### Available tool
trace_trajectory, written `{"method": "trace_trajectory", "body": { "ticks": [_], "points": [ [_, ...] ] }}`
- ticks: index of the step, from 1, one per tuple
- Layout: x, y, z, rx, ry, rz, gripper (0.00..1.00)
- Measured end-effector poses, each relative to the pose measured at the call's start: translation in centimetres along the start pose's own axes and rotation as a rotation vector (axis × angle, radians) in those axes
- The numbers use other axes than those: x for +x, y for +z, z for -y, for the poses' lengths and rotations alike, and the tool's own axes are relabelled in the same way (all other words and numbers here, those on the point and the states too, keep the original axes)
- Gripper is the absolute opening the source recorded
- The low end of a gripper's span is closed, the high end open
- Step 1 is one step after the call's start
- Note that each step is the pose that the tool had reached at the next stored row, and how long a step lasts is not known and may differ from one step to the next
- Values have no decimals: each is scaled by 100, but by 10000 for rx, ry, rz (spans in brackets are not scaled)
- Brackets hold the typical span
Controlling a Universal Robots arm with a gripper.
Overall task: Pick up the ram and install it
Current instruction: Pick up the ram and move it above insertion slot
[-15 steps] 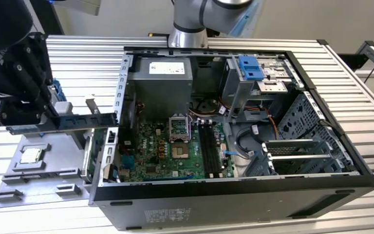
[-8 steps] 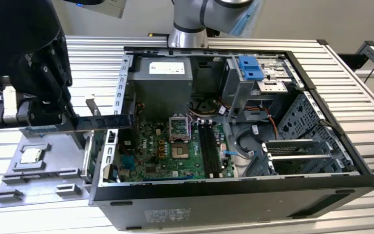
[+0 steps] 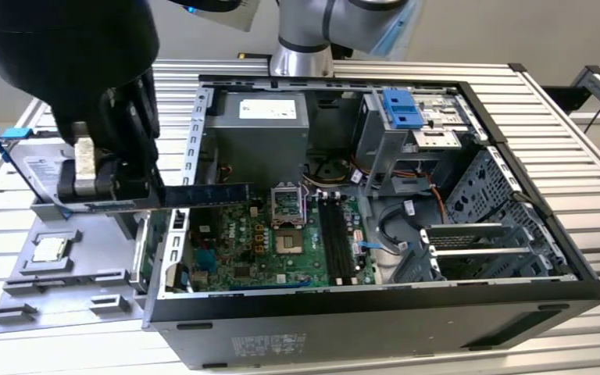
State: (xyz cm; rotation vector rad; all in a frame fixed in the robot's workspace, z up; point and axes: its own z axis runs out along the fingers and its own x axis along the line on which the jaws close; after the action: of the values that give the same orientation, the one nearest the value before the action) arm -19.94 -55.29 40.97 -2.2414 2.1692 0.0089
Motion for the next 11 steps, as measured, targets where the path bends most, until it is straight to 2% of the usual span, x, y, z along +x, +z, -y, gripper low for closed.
{"method": "trace_trajectory", "body": {
  "ticks": [11],
  "points": [
    [11,12,503,1,60,-1,0]
  ]
}}
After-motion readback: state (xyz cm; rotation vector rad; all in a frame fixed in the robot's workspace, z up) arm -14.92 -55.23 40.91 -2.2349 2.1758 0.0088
